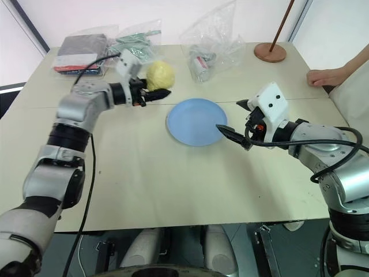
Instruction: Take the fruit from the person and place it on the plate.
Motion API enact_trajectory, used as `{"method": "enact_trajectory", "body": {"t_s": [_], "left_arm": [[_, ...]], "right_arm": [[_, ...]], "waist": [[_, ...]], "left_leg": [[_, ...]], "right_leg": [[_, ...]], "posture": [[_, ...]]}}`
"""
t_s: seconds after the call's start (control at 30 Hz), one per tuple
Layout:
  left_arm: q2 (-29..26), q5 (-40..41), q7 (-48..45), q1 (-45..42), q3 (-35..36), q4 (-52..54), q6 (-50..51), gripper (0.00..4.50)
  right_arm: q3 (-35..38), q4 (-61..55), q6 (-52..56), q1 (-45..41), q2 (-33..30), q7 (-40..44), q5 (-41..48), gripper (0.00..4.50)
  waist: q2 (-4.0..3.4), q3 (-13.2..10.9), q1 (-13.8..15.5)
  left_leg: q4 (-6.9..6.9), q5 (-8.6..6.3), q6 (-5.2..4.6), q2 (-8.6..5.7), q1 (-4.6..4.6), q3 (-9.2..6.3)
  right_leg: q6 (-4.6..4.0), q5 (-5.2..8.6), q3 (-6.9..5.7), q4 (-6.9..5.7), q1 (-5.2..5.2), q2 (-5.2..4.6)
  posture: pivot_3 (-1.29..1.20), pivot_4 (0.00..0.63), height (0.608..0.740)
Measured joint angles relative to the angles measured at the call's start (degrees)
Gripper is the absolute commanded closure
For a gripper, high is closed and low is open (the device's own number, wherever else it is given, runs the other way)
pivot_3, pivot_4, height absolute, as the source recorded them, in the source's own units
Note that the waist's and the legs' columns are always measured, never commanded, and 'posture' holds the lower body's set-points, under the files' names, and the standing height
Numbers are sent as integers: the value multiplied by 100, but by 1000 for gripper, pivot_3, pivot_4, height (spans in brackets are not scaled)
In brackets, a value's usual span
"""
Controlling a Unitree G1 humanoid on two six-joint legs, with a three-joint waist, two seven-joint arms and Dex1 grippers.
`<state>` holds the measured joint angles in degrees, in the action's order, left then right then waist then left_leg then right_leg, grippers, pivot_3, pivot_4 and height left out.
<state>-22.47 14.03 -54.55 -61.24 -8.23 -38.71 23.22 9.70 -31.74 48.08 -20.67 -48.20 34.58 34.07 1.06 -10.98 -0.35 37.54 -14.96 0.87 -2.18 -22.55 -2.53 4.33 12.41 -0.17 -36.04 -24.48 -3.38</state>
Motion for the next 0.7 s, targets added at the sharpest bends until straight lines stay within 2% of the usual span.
{"method": "enact_trajectory", "body": {"t_s": [0.23, 0.63, 0.7], "left_arm": [[432, -547, -414, -64, -395, -827, -516, 2224], [920, -1292, -420, -156, -457, -1831, -1261, 2224], [976, -1371, -448, -160, -459, -1961, -1329, 1177]], "right_arm": [[3, -80, 59, 63, 67, -111, 13, 0], [6, -263, 171, 156, 170, -275, 102, 0], [6, -281, 176, 160, 170, -281, 104, 0]], "waist": [[1, -1, -30], [1, -1, -1], [2, -1, -4]], "left_leg": [[0, -3, -5, 4, 1, 1], [8, -5, -8, 2, -5, 0], [9, -5, -9, 2, -5, 0]], "right_leg": [[1, 1, 2, -3, -3, 3], [2, 0, 1, -3, -3, 0], [2, 0, 1, -4, -3, 1]], "posture": [[0, 150, 740], [0, 150, 740], [0, 150, 740]]}}
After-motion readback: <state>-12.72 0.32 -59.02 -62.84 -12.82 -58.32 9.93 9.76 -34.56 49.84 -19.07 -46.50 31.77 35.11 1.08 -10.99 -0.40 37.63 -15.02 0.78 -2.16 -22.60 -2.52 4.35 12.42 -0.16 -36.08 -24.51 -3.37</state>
